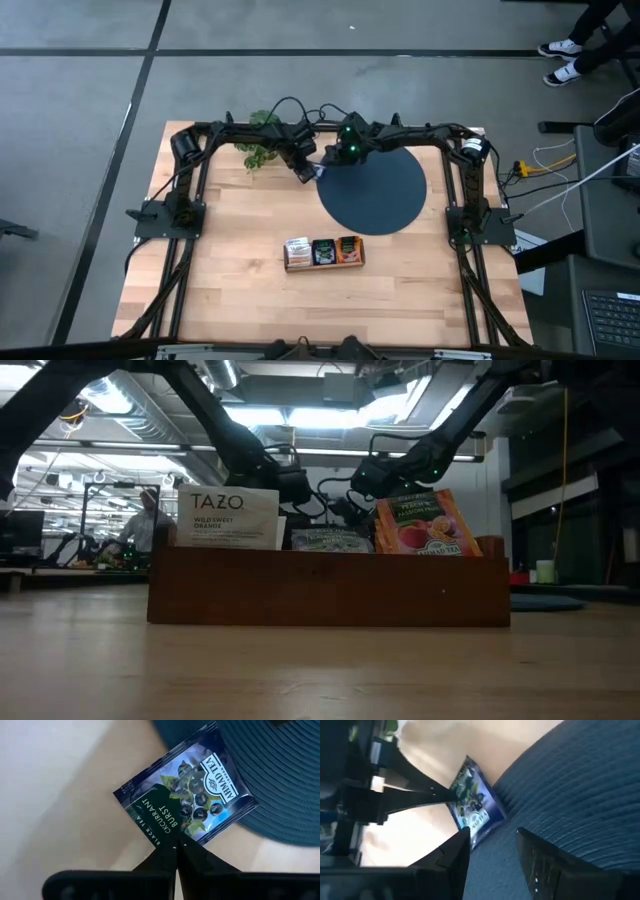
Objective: Pick & Place Tea
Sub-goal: Put the purple tea bag into the middle section of the wooden organizer
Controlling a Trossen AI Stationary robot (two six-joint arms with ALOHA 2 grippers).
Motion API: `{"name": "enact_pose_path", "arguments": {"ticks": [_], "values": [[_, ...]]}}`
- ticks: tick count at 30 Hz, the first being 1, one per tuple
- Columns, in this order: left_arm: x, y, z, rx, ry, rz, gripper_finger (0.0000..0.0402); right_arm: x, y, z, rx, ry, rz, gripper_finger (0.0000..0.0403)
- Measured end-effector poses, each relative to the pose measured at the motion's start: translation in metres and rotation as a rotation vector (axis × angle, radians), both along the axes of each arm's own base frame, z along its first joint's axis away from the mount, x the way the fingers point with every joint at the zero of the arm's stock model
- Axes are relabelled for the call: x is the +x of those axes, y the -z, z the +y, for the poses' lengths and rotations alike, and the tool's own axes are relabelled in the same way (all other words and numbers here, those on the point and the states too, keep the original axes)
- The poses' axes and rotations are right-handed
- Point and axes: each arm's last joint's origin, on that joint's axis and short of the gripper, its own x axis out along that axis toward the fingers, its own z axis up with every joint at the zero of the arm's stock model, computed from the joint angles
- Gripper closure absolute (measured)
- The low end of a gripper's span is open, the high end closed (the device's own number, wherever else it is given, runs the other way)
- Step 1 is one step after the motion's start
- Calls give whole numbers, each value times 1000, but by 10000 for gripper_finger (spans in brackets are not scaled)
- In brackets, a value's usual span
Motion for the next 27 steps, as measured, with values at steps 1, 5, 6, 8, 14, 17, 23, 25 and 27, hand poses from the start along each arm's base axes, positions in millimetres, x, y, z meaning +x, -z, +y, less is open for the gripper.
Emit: {"name": "enact_pose_path", "arguments": {"ticks": [1,5,6,8,14,17,23,25,27], "values": [[1,0,-2,-7,13,-2,399,0,0,1,10,-9,-5,242],[6,0,-11,-6,56,-1,399,4,0,6,23,-20,-7,253],[7,0,-13,-6,65,2,399,4,0,8,26,-23,-6,255],[9,1,-18,-2,88,7,399,5,0,11,37,-35,1,259],[15,1,-30,-3,125,9,399,9,4,29,71,-87,50,266],[17,1,-34,-1,136,13,399,9,7,38,58,-124,101,266],[17,1,-36,2,140,15,399,11,9,47,32,-128,149,266],[18,0,-35,6,139,8,399,13,7,48,19,-131,127,267],[19,0,-35,6,132,2,399,17,6,49,20,-127,96,267]]}}
